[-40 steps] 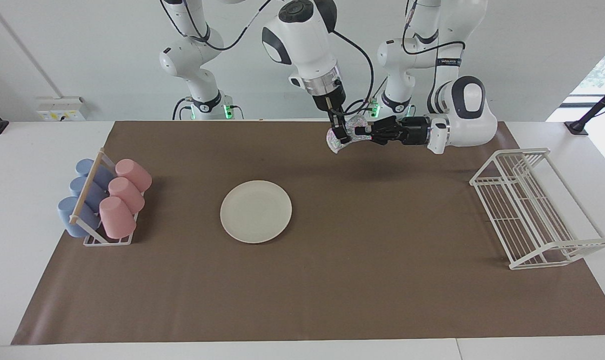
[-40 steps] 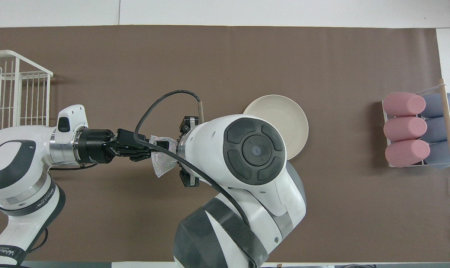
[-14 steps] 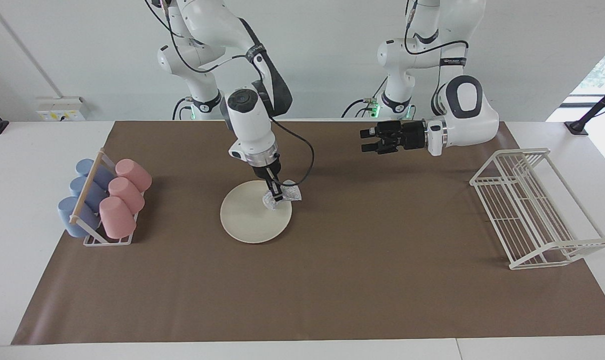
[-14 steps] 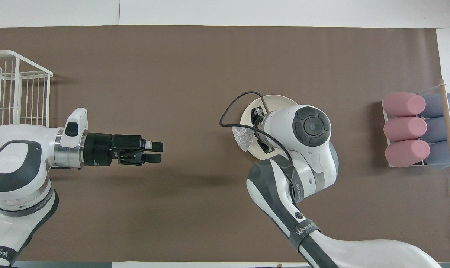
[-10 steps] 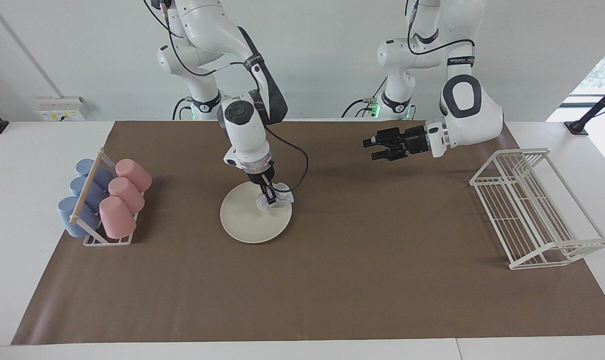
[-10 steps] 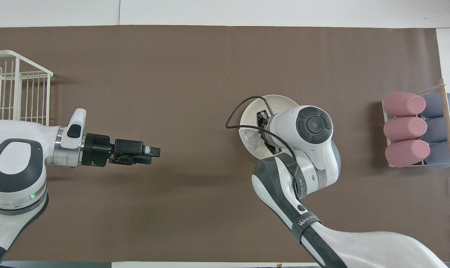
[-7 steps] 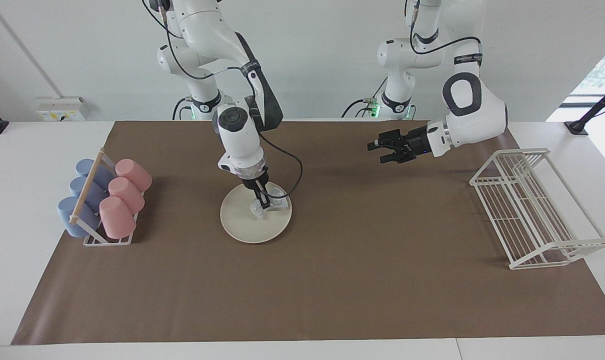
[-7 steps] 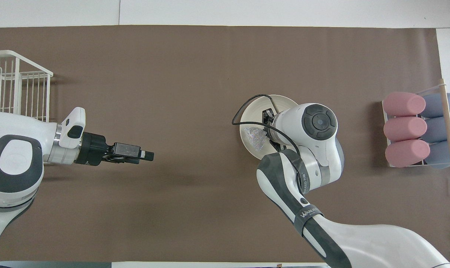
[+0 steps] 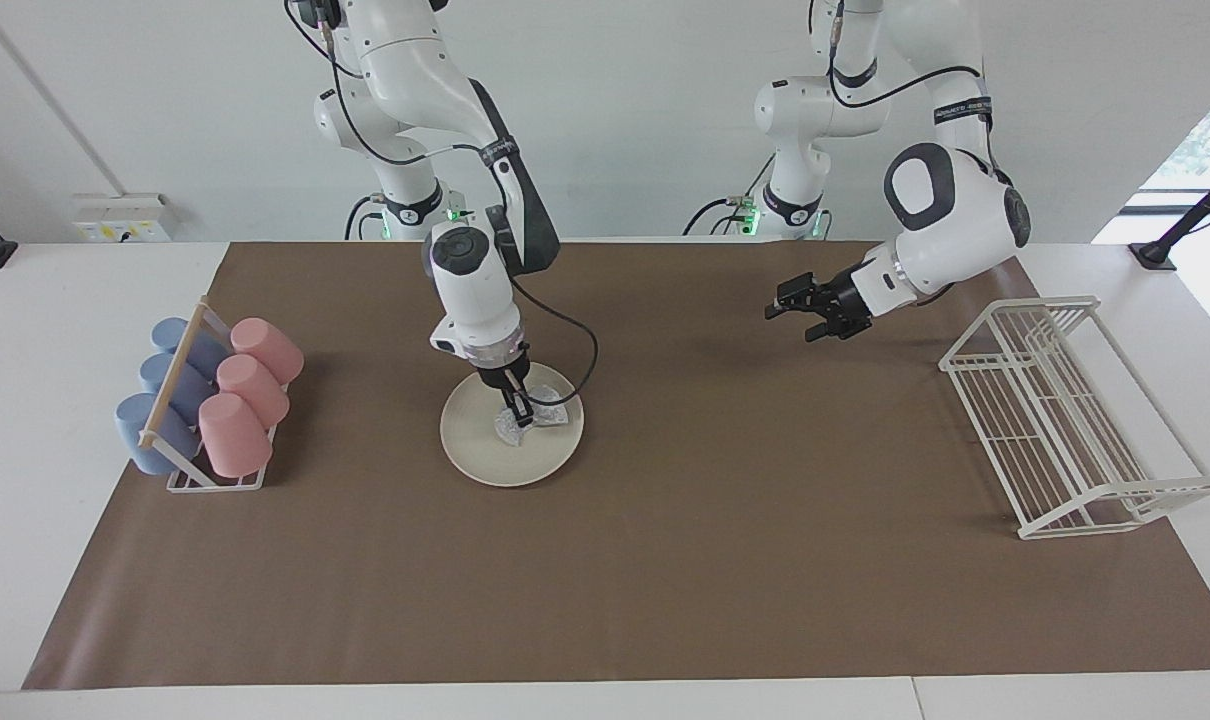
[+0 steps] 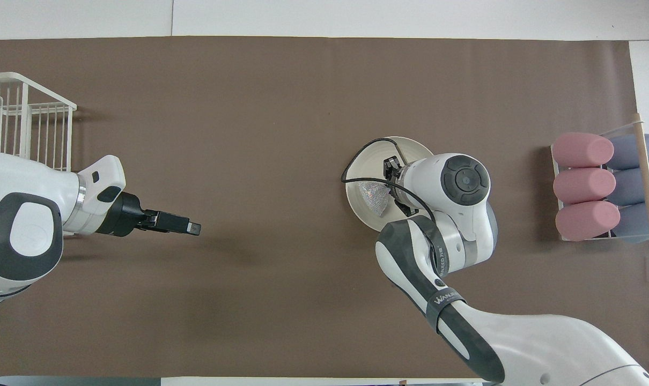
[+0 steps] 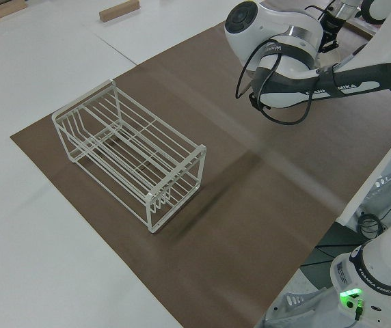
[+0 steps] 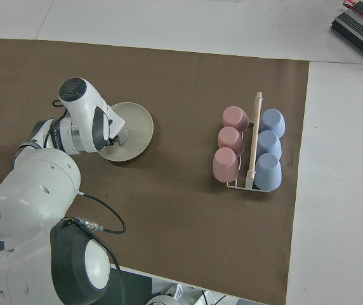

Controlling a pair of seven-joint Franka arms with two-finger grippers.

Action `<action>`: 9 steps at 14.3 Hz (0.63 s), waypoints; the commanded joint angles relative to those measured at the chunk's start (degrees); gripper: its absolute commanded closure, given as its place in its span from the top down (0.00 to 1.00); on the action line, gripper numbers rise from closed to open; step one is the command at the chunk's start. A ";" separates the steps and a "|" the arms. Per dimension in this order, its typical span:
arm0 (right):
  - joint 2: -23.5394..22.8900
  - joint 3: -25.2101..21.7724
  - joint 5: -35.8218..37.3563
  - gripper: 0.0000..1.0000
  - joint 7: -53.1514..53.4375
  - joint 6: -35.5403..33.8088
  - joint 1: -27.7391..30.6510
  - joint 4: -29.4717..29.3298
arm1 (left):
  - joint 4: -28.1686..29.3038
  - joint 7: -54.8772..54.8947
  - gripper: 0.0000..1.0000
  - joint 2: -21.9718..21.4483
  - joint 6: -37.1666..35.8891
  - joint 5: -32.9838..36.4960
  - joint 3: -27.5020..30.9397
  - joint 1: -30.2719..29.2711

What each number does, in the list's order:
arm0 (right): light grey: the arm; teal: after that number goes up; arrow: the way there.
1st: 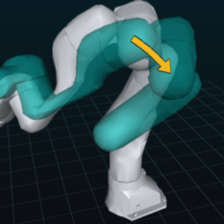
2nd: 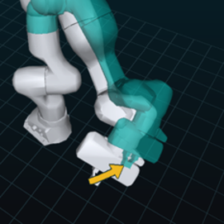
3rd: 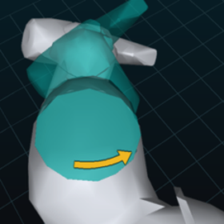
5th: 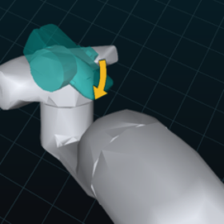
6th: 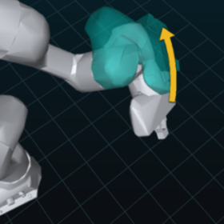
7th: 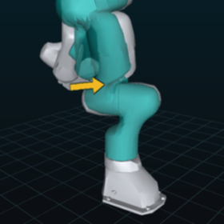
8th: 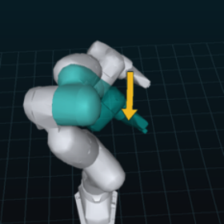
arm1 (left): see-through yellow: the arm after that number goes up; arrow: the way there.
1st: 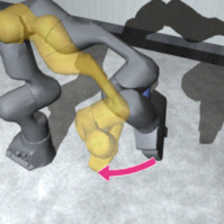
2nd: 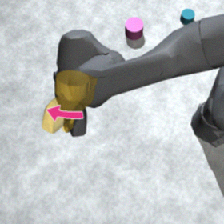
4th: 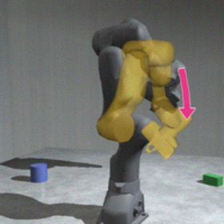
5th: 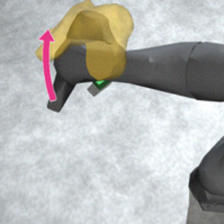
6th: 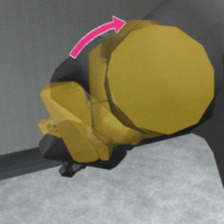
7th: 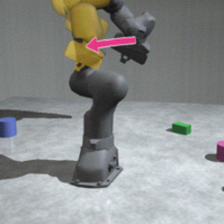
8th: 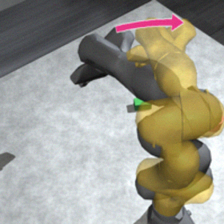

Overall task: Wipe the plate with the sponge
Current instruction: 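Lower the scrubber onto the plate while the left gripper withdraws, then rub the scrubber around the plate surface with the right gripper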

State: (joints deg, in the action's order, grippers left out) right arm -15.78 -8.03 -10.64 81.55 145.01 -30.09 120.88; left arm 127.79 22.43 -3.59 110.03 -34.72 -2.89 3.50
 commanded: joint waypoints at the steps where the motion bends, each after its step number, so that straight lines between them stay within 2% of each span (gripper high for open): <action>1: -0.13 0.56 -0.17 0.00 -5.86 1.06 2.66 0.94 | -0.43 -1.33 1.00 0.16 0.80 1.76 0.34 0.28; 5: -0.31 0.56 -0.17 0.00 -13.26 0.97 6.18 0.94 | -0.43 -3.87 1.00 0.16 2.82 1.76 0.34 0.37; 9: -0.22 0.64 -0.25 0.00 -11.16 0.97 4.79 1.03 | -0.34 -7.84 1.00 0.25 3.78 1.76 0.25 0.37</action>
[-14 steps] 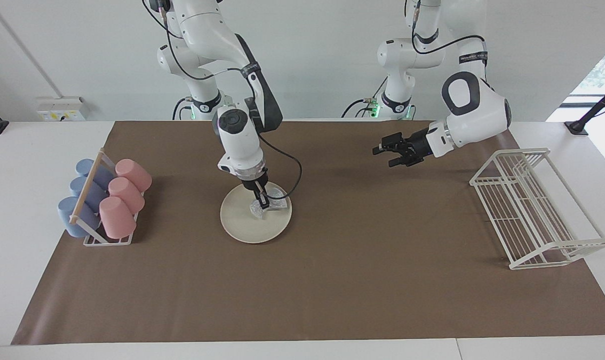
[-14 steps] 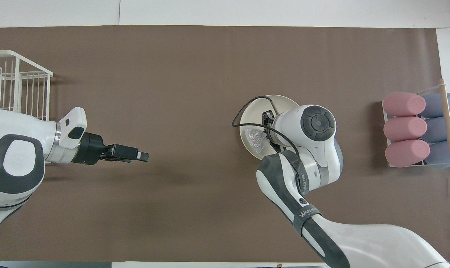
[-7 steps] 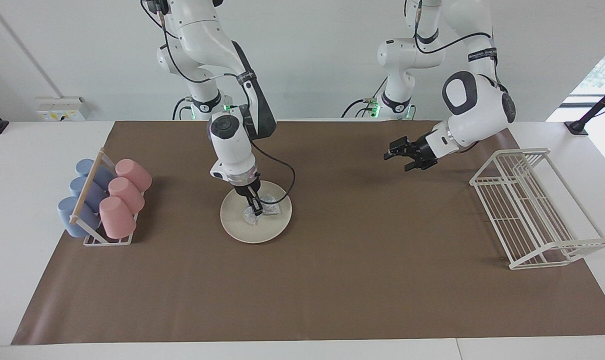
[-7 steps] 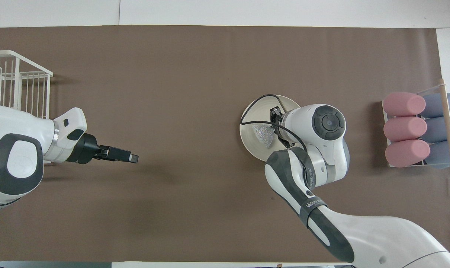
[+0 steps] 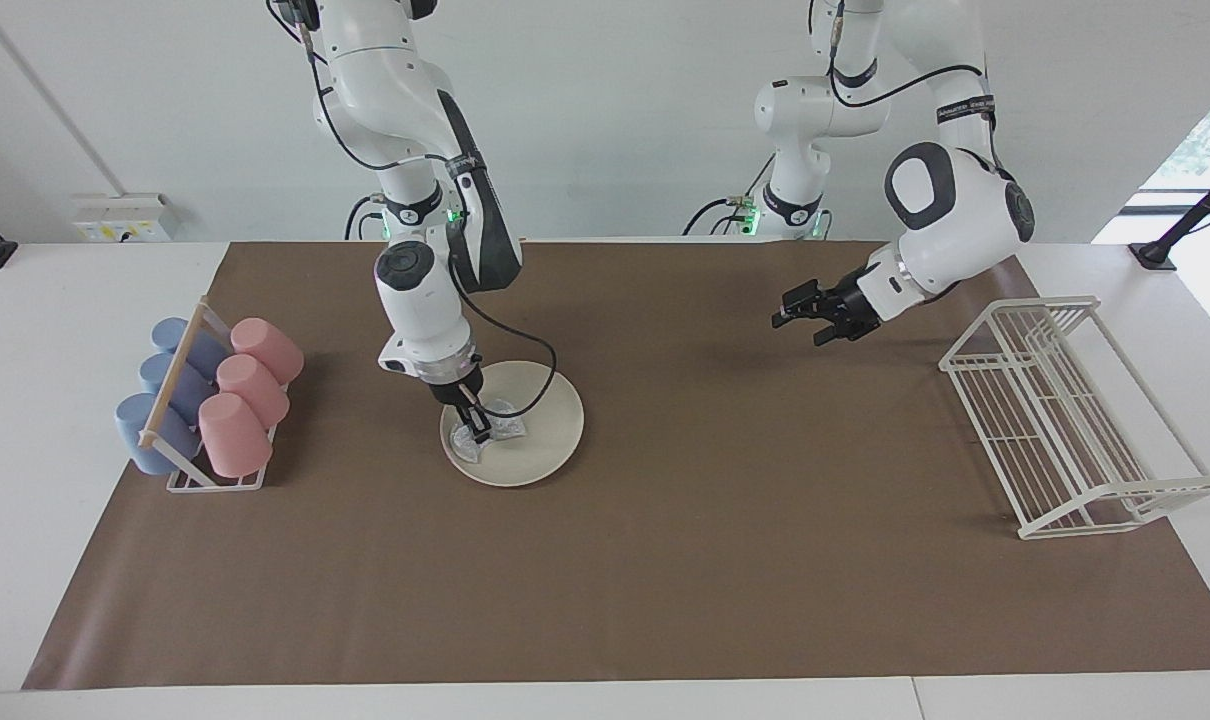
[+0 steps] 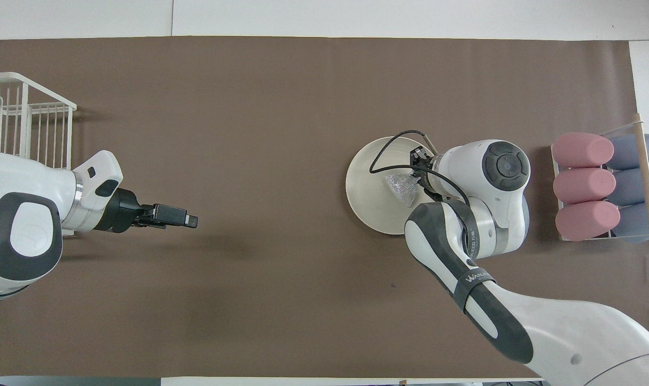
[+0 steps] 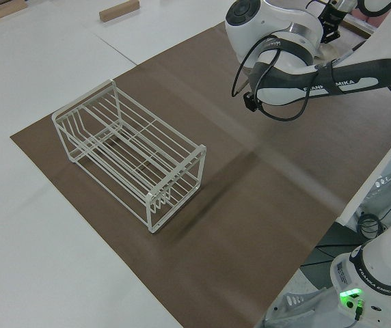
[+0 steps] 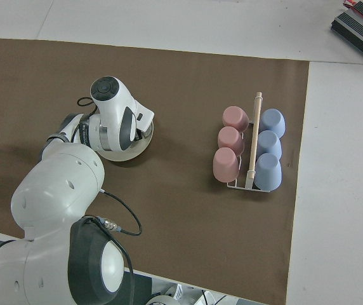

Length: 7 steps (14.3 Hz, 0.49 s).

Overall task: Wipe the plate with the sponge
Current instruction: 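Rub the scrubber around the plate surface with the right gripper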

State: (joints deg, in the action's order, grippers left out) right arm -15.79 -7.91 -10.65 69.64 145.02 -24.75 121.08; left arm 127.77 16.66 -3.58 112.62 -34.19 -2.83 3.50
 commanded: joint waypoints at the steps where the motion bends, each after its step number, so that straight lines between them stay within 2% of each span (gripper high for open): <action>1: -0.21 0.61 -0.25 0.00 2.06 0.97 -1.43 0.82 | -0.32 -2.07 1.00 0.33 1.63 1.23 0.19 0.46; 4: -0.21 0.62 -0.25 0.00 9.87 1.67 -5.65 0.82 | -0.32 -2.15 1.00 0.60 1.81 1.23 0.19 0.46; 7: -0.38 0.62 -1.48 0.00 11.48 2.99 -6.98 0.82 | -0.41 -2.07 1.00 0.60 2.51 1.23 0.19 0.37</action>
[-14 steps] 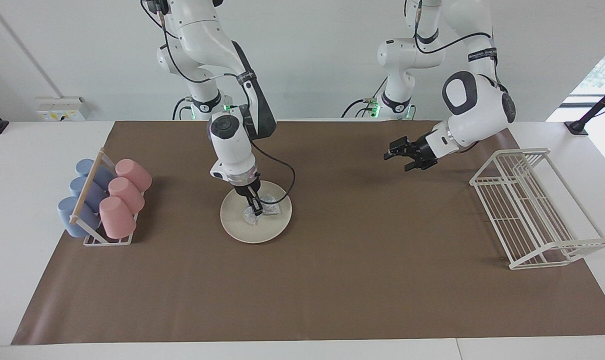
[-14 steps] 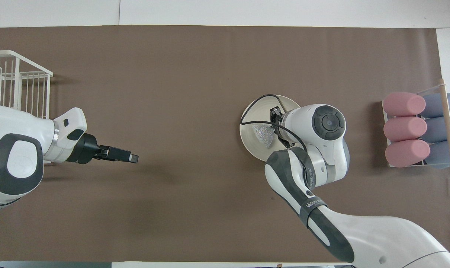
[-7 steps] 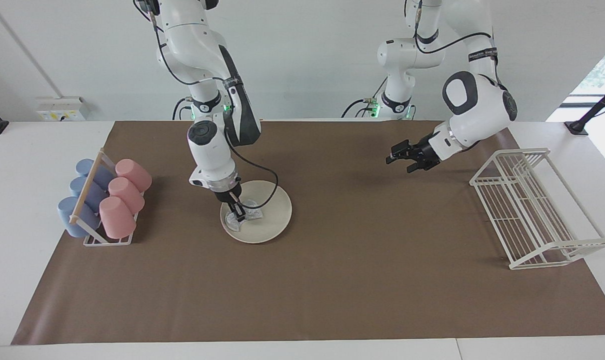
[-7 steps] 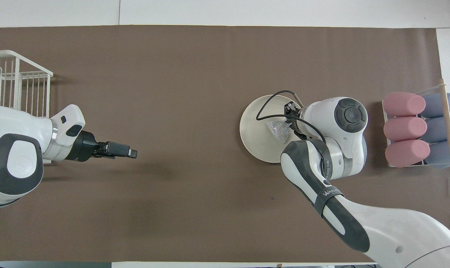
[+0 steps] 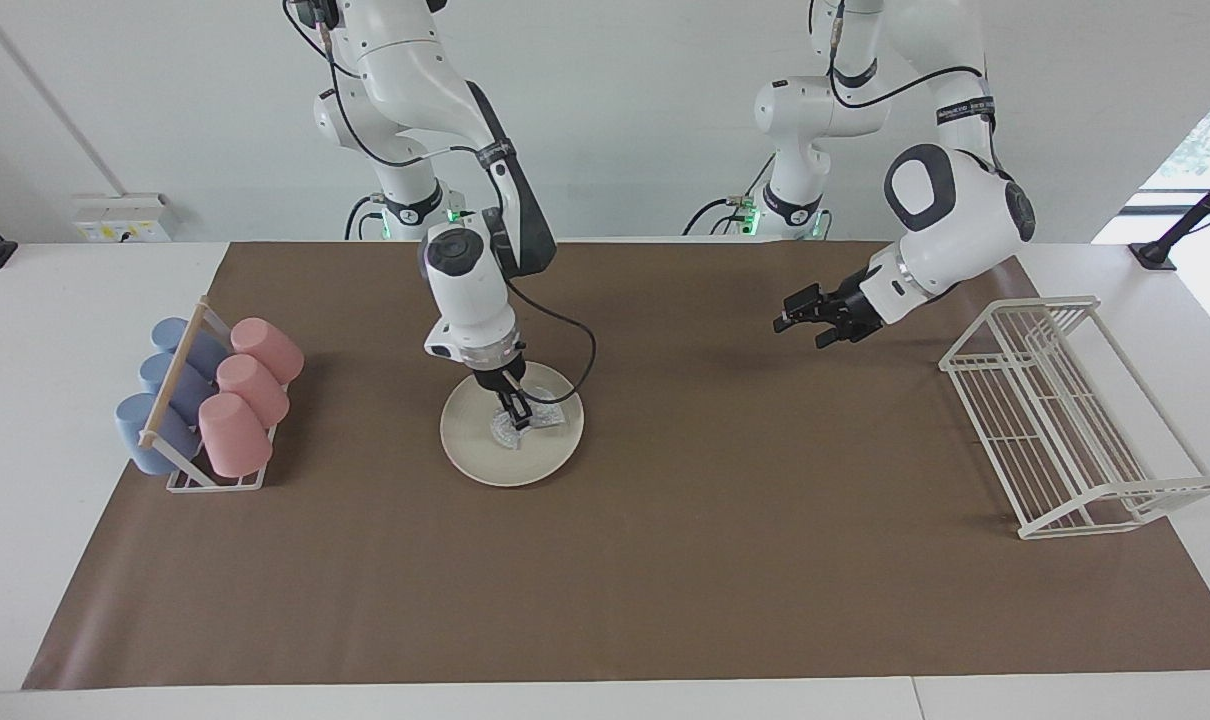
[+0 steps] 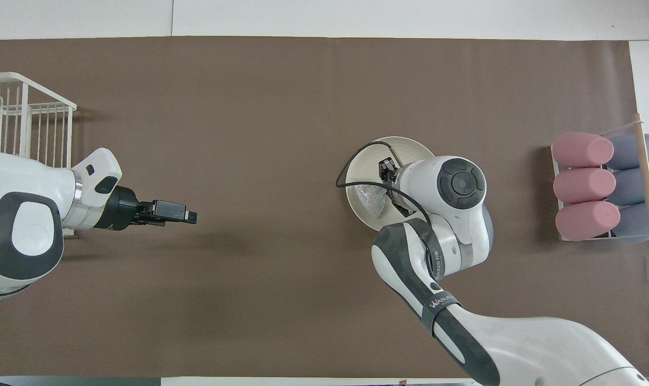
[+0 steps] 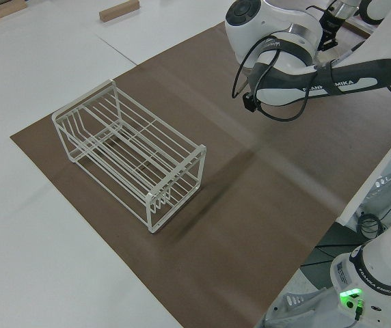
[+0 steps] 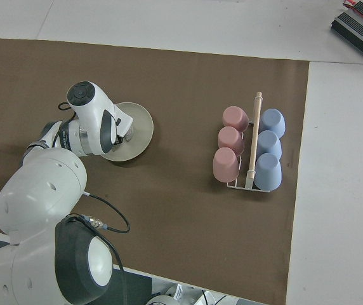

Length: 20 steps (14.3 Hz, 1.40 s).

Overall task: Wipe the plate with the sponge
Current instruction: 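Rub the scrubber around the plate surface with the right gripper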

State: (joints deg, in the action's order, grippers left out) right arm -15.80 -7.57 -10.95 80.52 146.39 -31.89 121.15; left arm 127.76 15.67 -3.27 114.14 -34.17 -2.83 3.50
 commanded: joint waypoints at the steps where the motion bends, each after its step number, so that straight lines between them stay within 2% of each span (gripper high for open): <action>1: -0.37 0.27 -1.17 0.00 0.08 1.62 0.42 0.76 | -0.41 -1.08 1.00 0.29 1.00 1.21 0.19 0.37; 7: -0.46 0.19 -1.17 0.00 -12.74 1.00 6.57 0.76 | -0.32 -0.90 1.00 0.37 2.14 1.30 0.28 0.46; 10: -0.46 0.19 -1.17 0.00 -14.87 1.00 7.37 0.84 | -0.24 -0.99 1.00 0.29 2.40 1.30 0.28 0.46; 13: -0.37 0.27 -1.26 0.00 -13.47 1.00 6.14 1.28 | -0.15 -0.99 1.00 0.37 2.49 1.30 0.28 0.37; 18: -0.37 0.27 -1.26 0.00 -3.64 1.62 0.53 1.46 | 0.03 -1.08 1.00 0.29 2.67 1.30 0.19 0.46; 20: -0.46 0.27 -1.26 0.00 -1.86 1.71 -0.01 1.46 | 0.03 -1.08 1.00 0.29 3.02 1.30 0.19 0.46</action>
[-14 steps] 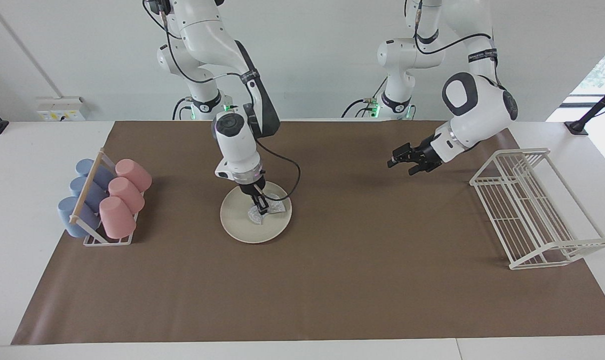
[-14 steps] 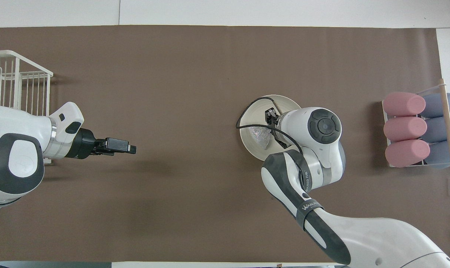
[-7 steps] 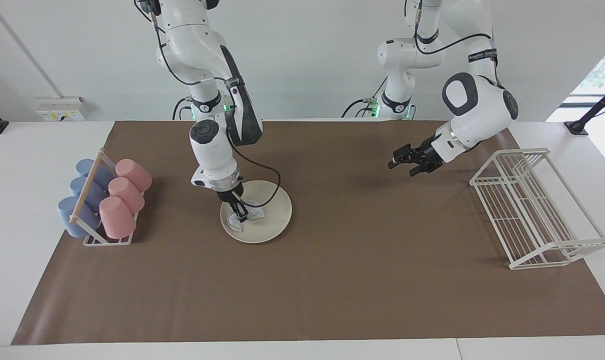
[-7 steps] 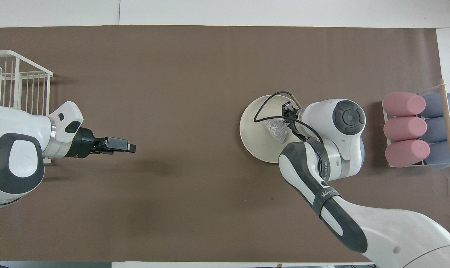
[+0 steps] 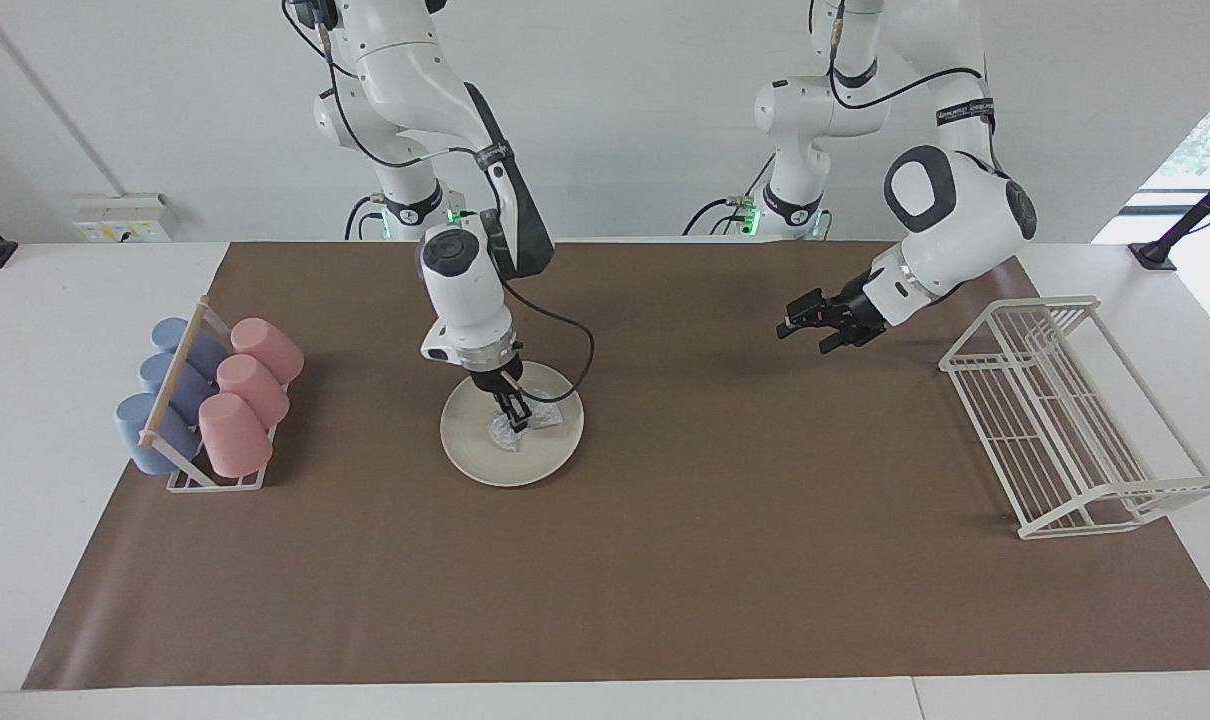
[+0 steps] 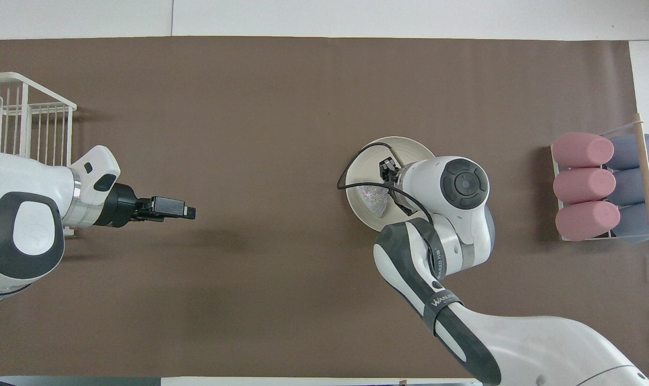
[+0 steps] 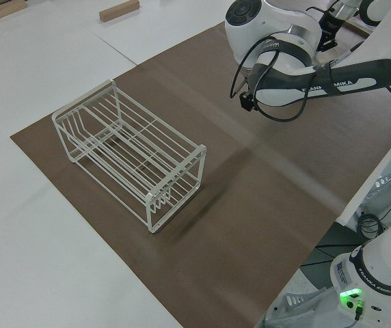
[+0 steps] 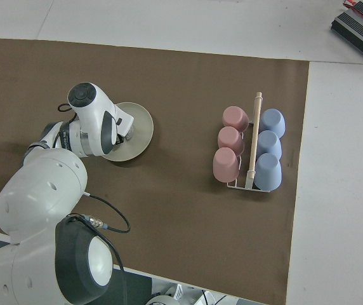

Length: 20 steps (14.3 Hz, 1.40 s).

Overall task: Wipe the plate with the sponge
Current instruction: 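Rub the scrubber around the plate surface with the right gripper, then lift the scrubber off the plate toward the left gripper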

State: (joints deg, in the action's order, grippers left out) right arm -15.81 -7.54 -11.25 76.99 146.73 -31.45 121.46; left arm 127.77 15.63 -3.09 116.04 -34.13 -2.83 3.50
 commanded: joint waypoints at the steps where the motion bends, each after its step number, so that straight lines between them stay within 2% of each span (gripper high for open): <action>1: -0.45 0.24 -0.88 0.00 1.49 1.36 -0.45 1.15 | 0.02 -1.04 1.00 0.10 1.12 1.26 0.19 0.46; 6: -0.28 0.24 -0.97 0.00 2.45 0.66 -0.28 -0.77 | 0.02 -2.00 1.00 0.19 1.29 1.26 0.19 0.89; 8: 0.07 0.24 -2.10 0.00 7.01 -3.01 -0.19 -5.24 | 0.02 -2.88 1.00 0.19 1.64 1.26 0.19 1.07; 11: -0.19 0.24 -2.46 0.00 13.07 -12.59 -0.54 -13.95 | -0.33 -3.06 1.00 0.45 1.39 0.56 0.02 0.46; 12: -0.01 0.42 -2.46 0.00 15.36 -14.70 -0.54 -15.88 | -0.50 -2.98 1.00 0.37 0.42 -1.45 0.19 0.11; 15: 0.42 1.38 -2.46 0.00 19.50 -23.12 -0.63 -22.03 | -1.03 -0.87 1.00 0.19 -4.58 -15.76 0.28 -1.39; 20: 2.44 1.39 -1.32 0.00 27.32 -36.14 -5.10 -29.87 | -0.95 3.88 1.00 -0.60 -13.11 -30.36 0.19 -1.21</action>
State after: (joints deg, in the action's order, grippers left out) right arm -14.37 -6.12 -12.87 101.25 115.21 -35.51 94.29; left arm 127.02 17.93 -3.13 106.25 -59.92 -2.69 2.68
